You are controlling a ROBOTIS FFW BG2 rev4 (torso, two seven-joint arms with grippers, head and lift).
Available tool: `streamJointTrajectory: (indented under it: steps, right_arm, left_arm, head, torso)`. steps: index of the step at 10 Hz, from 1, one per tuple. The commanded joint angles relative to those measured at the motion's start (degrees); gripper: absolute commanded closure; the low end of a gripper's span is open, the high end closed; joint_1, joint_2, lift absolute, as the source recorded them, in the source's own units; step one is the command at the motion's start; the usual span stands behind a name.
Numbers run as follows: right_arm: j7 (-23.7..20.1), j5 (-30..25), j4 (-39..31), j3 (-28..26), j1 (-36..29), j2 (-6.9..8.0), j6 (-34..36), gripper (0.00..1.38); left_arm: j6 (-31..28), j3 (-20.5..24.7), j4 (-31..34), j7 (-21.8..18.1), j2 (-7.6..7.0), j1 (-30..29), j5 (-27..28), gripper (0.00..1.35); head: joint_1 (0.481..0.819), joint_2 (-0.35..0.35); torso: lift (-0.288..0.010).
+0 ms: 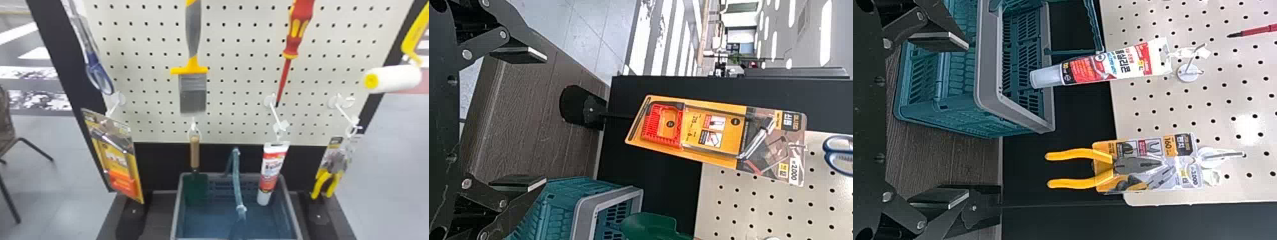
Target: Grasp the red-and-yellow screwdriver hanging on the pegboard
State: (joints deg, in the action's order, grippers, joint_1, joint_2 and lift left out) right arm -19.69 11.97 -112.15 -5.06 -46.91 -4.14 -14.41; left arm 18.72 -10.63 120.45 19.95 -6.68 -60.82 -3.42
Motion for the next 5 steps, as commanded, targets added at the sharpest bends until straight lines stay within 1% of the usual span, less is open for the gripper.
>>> streamJointTrajectory:
  steps: [1,5]
  right_arm:
    - [0.0,0.1,0.0,0.1,0.0,0.0,0.0,0.25]
    - [0.0,0.0,0.1,0.1,0.0,0.0,0.0,0.25]
  left_arm:
    - [0.0,0.1,0.0,0.0,0.0,0.0,0.0,0.42]
    - [0.0,0.1,0.0,0.0,0.0,-0.1,0.0,0.42]
  head:
    - [0.549,0.0]
    - [0.549,0.0]
  torso:
    - [-0.1]
    - [-0.1]
